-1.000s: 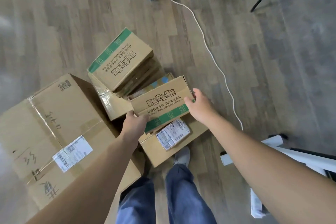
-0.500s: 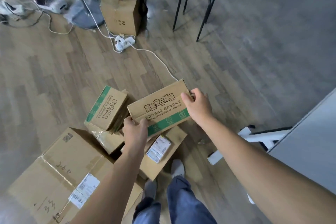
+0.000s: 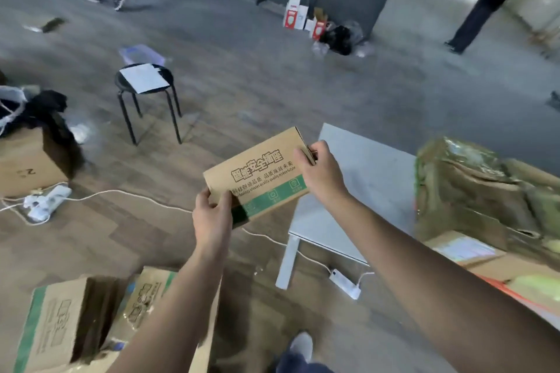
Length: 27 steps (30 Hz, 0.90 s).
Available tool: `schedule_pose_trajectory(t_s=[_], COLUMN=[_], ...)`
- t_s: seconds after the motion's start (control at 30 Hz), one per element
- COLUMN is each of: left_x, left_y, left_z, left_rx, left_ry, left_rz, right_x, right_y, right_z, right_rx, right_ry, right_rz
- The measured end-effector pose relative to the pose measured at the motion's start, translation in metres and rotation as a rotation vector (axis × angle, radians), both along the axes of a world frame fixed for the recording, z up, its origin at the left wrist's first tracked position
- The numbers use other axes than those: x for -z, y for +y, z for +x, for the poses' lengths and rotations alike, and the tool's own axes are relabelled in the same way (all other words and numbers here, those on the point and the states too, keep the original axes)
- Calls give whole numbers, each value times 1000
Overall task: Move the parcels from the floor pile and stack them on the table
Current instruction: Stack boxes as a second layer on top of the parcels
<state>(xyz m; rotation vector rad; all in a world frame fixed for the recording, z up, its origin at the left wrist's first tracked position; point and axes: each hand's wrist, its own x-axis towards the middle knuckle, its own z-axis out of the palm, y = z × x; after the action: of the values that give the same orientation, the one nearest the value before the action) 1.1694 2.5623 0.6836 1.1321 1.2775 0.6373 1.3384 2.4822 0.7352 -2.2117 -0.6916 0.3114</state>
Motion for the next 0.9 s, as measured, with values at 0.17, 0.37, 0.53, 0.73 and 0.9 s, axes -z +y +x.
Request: schedule_pose_trajectory(t_s=[0.17, 0.37, 0.53, 0.73, 0.9], left_x=[-31, -56, -73, -85, -88], left_y=[-38, -99, -169, -269, -315], left_z=[61, 136, 208, 289, 343], left_rx=[139, 301, 382, 491, 588], left_ry=[-95, -106, -172, -193, -122], left_rz=[54, 202, 215, 220, 215], right_x=[-27, -45, -47, -44, -24], right_y=[-69, -156, -238, -348, -409], right_z=[43, 98, 154, 226, 277], right_rx=[172, 363, 487, 540, 538], right_ry=[-21, -34, -39, -71, 17], right_rz=[58, 117, 162, 121, 29])
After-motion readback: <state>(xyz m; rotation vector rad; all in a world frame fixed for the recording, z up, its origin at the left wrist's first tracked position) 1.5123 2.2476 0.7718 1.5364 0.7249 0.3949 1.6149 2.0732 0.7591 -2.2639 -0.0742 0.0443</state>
